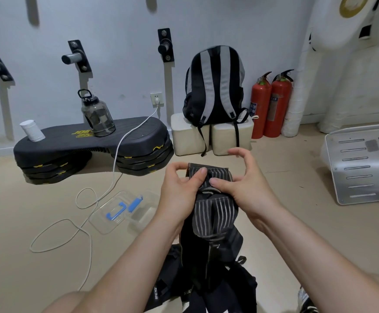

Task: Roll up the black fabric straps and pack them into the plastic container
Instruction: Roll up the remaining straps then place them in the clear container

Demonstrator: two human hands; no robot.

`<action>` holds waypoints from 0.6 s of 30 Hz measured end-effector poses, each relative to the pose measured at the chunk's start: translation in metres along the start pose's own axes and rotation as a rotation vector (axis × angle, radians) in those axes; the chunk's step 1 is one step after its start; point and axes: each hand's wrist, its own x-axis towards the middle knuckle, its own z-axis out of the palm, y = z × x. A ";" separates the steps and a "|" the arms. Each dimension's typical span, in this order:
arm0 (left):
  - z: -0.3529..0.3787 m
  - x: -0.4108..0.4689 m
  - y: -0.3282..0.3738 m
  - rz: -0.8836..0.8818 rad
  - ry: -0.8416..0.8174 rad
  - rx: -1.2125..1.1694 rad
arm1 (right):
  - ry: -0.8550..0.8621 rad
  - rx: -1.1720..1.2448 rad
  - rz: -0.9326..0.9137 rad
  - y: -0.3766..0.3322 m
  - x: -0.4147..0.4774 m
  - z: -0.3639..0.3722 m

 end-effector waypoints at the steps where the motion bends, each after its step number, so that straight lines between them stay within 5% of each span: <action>1: -0.003 -0.001 0.005 -0.022 -0.092 -0.062 | -0.015 0.027 -0.025 -0.002 -0.001 -0.001; 7: -0.040 -0.006 0.029 -0.015 -0.794 -0.044 | 0.000 0.168 -0.030 -0.008 0.002 -0.017; 10: -0.030 -0.015 0.027 0.151 -0.743 0.213 | 0.005 0.195 -0.041 -0.008 0.003 -0.018; 18: -0.021 -0.014 0.025 0.239 -0.486 0.202 | -0.026 0.174 -0.066 -0.009 0.001 -0.016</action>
